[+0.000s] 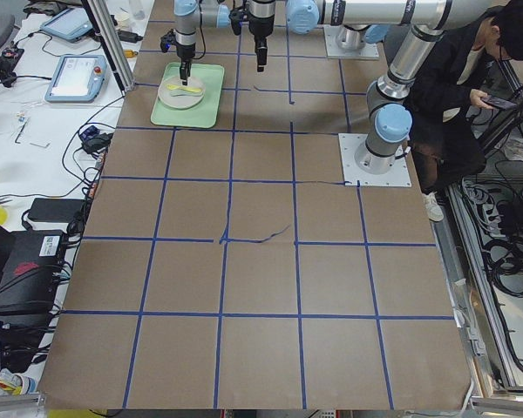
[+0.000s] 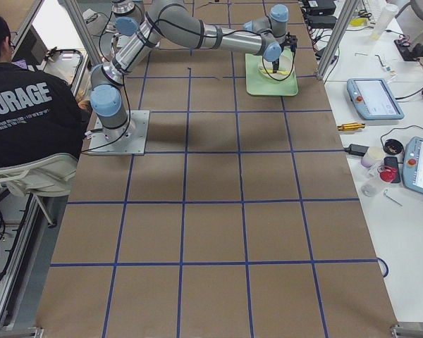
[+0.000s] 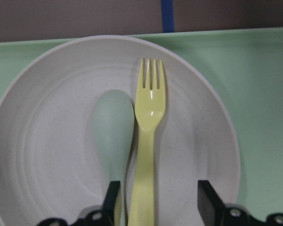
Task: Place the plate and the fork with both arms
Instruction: 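Reach the right gripper down into the plate over the yellow fork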
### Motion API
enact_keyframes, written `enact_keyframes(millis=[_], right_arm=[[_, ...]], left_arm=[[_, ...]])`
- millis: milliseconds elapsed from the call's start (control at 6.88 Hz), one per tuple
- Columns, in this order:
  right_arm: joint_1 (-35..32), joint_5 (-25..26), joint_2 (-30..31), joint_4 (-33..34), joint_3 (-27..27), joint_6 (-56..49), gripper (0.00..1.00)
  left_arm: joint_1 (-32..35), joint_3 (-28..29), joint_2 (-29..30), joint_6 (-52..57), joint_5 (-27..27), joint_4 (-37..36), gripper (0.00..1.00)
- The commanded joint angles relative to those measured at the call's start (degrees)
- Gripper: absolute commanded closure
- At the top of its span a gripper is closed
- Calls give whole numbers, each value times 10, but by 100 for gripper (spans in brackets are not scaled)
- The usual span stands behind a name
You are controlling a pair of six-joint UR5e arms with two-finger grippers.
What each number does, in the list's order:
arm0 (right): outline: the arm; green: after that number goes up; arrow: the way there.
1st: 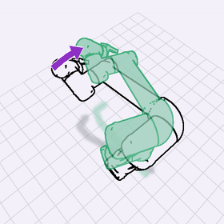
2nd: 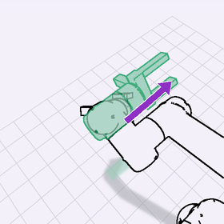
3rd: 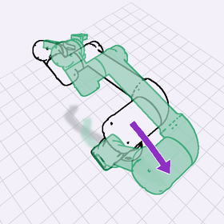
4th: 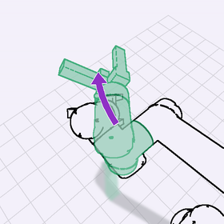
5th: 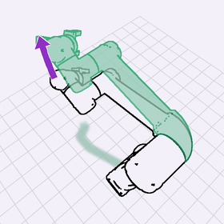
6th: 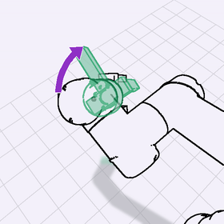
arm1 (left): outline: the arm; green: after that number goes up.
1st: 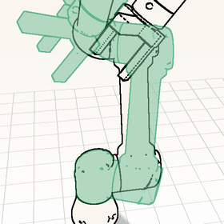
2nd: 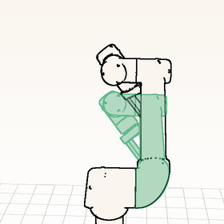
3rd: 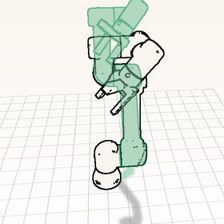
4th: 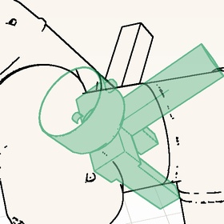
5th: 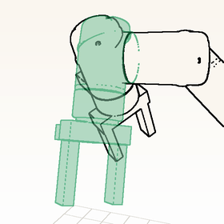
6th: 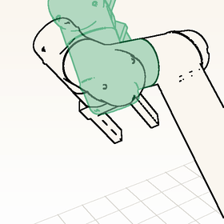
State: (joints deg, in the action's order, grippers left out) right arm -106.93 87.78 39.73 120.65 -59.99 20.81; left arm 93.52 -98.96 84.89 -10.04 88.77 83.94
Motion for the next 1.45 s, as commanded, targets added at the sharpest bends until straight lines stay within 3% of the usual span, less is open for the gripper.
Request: enact_keyframes(millis=[0, 291, 726, 1308], right_arm=[[-2, -7, -4, 5, -11, -1, 42], [-2, -7, -4, 34, -29, -1, 42], [-4, -10, -3, 34, -31, 1, 53], [-6, -18, -8, 42, -32, -1, 53]], left_arm=[[0, 0, 0, -2, 0, 0, 0], [0, 0, 0, -2, 0, 0, 0], [0, -1, 1, -3, 0, 0, 0], [0, 0, 1, -3, 0, 0, 0]])
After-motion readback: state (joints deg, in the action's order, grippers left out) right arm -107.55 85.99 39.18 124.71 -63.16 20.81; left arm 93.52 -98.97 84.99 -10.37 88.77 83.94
